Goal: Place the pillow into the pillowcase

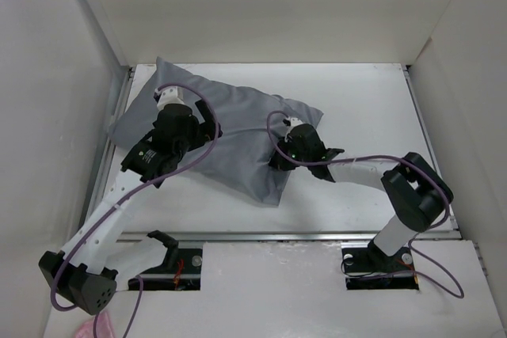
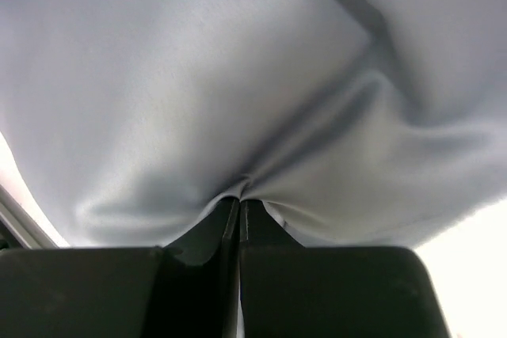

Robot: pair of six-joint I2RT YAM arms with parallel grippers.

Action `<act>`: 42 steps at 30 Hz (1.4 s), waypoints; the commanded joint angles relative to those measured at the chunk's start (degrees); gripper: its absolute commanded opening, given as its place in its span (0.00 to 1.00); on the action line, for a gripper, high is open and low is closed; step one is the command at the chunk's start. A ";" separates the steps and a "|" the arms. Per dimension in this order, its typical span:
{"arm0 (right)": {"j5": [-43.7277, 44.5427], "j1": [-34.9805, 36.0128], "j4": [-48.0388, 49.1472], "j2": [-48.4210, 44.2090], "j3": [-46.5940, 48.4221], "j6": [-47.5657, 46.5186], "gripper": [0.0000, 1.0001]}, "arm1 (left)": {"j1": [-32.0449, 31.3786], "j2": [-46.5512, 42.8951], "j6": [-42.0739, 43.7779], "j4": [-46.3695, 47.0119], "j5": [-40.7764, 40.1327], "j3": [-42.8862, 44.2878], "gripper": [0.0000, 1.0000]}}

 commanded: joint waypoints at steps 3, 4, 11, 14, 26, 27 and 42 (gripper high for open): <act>6.17 1.19 -7.46 -9.48 -1.42 0.93 0.00 | -0.18 -1.13 1.11 -0.69 0.24 0.47 1.00; 8.10 1.19 -15.16 -12.27 -0.73 0.32 0.00 | -0.18 -1.13 1.12 -0.69 0.24 0.99 1.00; 8.38 1.19 -33.07 -19.33 -1.33 0.31 0.00 | -0.18 -0.61 1.64 -0.69 -0.28 1.00 1.00; 6.10 1.19 -34.48 -17.23 -1.95 0.31 0.00 | -0.18 0.01 2.17 -1.21 -0.90 1.69 1.00; 27.26 1.71 -54.43 -23.10 13.15 -0.83 1.00 | -0.18 1.77 2.17 -4.20 -5.02 4.07 1.00; 29.19 1.71 -54.43 -23.11 14.56 0.04 1.00 | -0.18 1.16 2.17 -4.21 -5.03 4.07 1.00; 30.27 -13.22 -37.39 -25.13 24.15 -2.58 1.00 | -0.18 -0.08 2.79 -2.36 -6.17 5.65 1.00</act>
